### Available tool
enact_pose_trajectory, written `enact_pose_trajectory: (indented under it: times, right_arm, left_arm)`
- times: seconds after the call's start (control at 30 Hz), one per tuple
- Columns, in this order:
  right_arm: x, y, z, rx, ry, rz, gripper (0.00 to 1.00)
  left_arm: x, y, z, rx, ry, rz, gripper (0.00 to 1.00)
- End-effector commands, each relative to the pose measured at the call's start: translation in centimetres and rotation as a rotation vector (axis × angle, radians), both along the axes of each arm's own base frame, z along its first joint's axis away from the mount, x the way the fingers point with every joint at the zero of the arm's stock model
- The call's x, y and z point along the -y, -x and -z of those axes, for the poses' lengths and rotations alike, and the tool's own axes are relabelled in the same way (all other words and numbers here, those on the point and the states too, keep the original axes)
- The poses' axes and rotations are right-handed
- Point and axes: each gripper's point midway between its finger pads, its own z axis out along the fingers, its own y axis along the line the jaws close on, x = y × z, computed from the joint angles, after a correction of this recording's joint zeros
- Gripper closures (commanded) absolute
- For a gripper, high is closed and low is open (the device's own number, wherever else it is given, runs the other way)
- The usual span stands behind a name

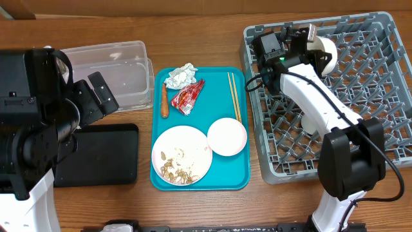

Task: Sort waste into correct bins and load items into the dishwasher
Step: 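Place the white bowl in the back of the dish rack, then move right gripper to the pink bowl and grasp its rim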

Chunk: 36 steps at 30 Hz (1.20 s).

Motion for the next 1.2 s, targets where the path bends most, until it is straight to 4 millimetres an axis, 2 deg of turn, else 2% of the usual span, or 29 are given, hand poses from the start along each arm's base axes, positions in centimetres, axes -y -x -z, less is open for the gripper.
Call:
enact_pose_trajectory:
  times: [0.0, 0.13, 0.3, 0.47, 0.63, 1.03, 1.07, 1.1, 1.13, 1.17]
  right_arm:
    - [-0.3, 0.3, -0.9, 0.023, 0.027, -0.002, 0.96]
    - [-1.7, 0.0, 0.5, -0.004, -0.047, -0.048, 0.96]
    - [-2.5, -0.3, 1.8, -0.021, -0.037, -0.062, 0.96]
    - [-2.1, -0.3, 1.5, -0.031, 0.074, -0.035, 0.96]
    - [-2.4, -0.3, 1.7, -0.038, 0.068, -0.044, 0.96]
    - [-6.9, 0.1, 2.5, -0.073, 0.038, -0.157, 0.95]
    - [-7.2, 0.2, 2.5, -0.085, 0.043, -0.165, 0.92]
    - [-7.5, 0.4, 2.6, -0.101, 0.049, -0.174, 0.82]
    - [-7.7, 0.7, 2.9, -0.125, 0.045, -0.185, 0.53]
    - [-8.0, 0.9, 3.0, -0.146, 0.041, -0.195, 0.40]
  left_arm:
    - [-0.2, -0.1, -0.1, 0.000, -0.016, 0.006, 0.00]
    - [-0.2, -0.1, -0.1, 0.000, -0.015, 0.007, 0.00]
    - [-0.2, -0.1, -0.1, 0.000, -0.016, 0.006, 0.00]
    - [-0.2, -0.1, -0.1, 0.000, -0.016, 0.006, 0.00]
    - [-0.2, -0.1, -0.1, 0.000, -0.015, 0.007, 0.00]
    - [-0.2, -0.1, -0.1, 0.000, -0.016, 0.006, 0.00]
    - [-0.2, -0.1, -0.1, 0.000, -0.016, 0.006, 0.00]
    - [-0.2, -0.1, -0.1, 0.000, -0.015, 0.007, 0.00]
    - [-0.2, -0.1, -0.1, 0.000, -0.015, 0.007, 0.00]
    - [-0.2, -0.1, -0.1, 0.000, -0.015, 0.007, 0.00]
